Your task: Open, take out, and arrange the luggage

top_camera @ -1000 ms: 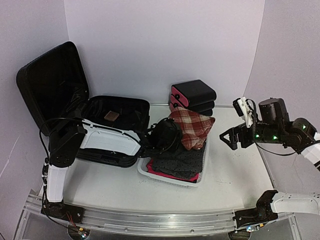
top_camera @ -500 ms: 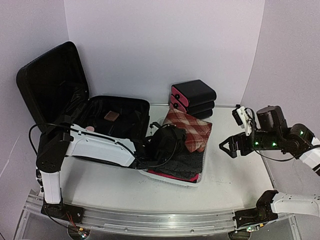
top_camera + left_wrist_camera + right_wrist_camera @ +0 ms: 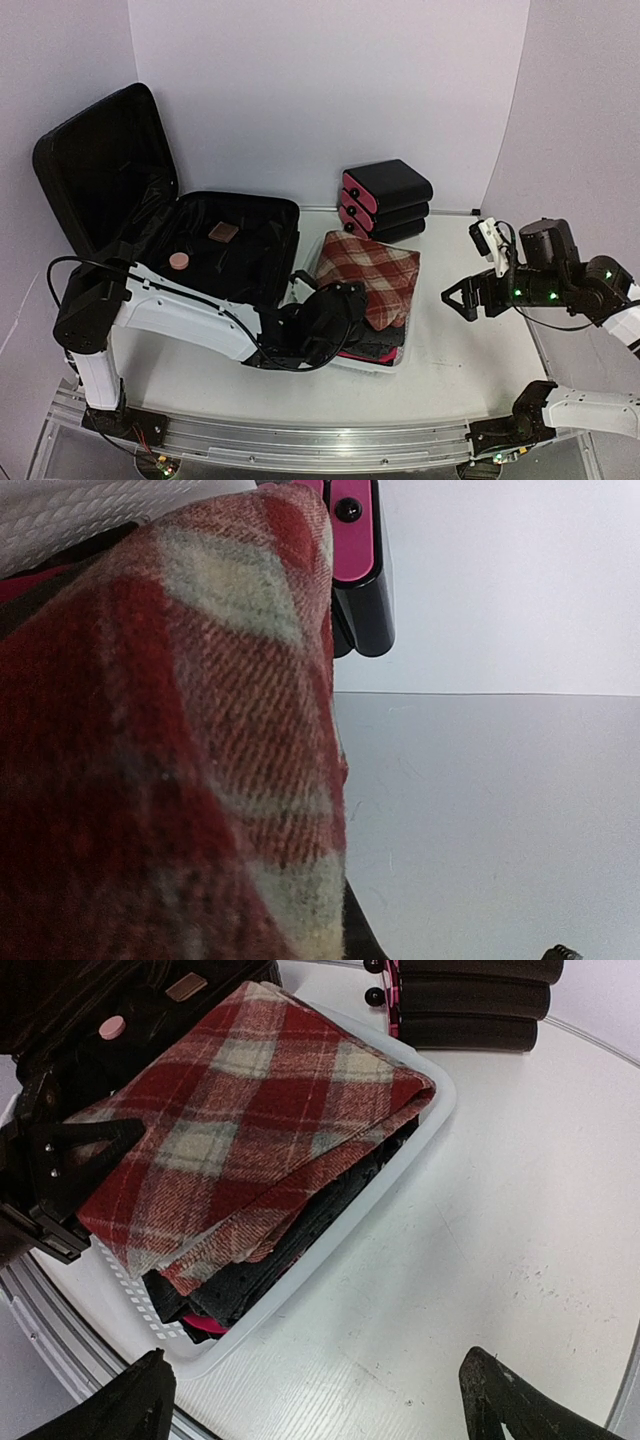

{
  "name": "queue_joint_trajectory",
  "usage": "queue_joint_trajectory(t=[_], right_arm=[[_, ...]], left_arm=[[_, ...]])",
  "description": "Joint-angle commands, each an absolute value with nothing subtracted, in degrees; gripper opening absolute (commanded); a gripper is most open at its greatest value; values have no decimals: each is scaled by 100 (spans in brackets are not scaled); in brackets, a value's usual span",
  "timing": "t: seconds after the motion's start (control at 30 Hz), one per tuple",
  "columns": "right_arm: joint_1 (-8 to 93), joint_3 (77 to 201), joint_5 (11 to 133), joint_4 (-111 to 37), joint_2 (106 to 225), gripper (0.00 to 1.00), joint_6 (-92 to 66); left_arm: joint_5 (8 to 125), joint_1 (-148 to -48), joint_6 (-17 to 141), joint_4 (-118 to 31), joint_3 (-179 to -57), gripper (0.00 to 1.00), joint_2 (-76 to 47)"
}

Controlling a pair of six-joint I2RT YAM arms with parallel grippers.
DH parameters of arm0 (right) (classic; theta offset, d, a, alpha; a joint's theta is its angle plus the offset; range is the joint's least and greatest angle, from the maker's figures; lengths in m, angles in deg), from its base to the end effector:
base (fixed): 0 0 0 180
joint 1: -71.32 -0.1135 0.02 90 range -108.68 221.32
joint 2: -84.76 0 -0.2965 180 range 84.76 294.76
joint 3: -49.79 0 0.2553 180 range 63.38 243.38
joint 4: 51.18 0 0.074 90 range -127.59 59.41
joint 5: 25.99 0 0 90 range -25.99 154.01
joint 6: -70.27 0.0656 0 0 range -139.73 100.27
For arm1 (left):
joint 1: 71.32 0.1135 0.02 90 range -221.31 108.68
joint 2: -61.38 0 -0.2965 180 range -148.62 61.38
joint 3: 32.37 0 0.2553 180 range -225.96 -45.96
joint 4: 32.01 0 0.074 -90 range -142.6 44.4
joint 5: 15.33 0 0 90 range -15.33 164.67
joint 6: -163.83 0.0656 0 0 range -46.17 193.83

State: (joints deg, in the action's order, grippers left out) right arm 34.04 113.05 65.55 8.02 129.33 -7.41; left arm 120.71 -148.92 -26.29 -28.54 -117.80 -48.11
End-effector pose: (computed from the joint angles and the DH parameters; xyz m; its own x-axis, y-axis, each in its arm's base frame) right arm 0.1236 0.0963 0.3127 -0.6376 -0.2173 -0.7391 -0.4971 0.8489 0.1793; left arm 0.1457 -0.4430 0.2469 -0.5117 -0.8550 -0.0847 -0.1680 0.1963 -0.9660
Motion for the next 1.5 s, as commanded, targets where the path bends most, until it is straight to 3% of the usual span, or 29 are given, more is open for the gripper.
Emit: queue_joint_trajectory(t=[0.0,0.67,0.73,0.83,1.07,1.17,1.27,1.4,1.47], right_arm=[[3414,11238,6588,585,12785,98,-657],[3414,10962,6574,424,12613,98,-487],[3414,10961,6546,425,12598,98,-487],[3414,10993,6512,388,12625,98,-499],[3414,11103,6402,240,12802,98,-600],[3414,11159,6250,248,12845,98,-673],[3414,11208,6050,301,12828,98,-745],[3414,11328,6160,491,12868,98,-776],[3414,11446,6879,521,12990,98,-783]], left_arm=[[12396,-15096,-2856,-2557,-11690,0,-4381],[12568,-15507,-3662,-2837,-11130,2,-4461],[12473,-15512,-3541,-3003,-11217,9,-4430],[12412,-15537,-3395,-3493,-11330,30,-4292],[11776,-15712,-3596,-4898,-11567,63,-4064],[11450,-15778,-3825,-5987,-11686,72,-3850],[11344,-15898,-3564,-6799,-11591,74,-3454],[11412,-15938,-1895,-7373,-11520,74,-2676],[11429,-15925,-956,-7572,-11512,74,-2279]])
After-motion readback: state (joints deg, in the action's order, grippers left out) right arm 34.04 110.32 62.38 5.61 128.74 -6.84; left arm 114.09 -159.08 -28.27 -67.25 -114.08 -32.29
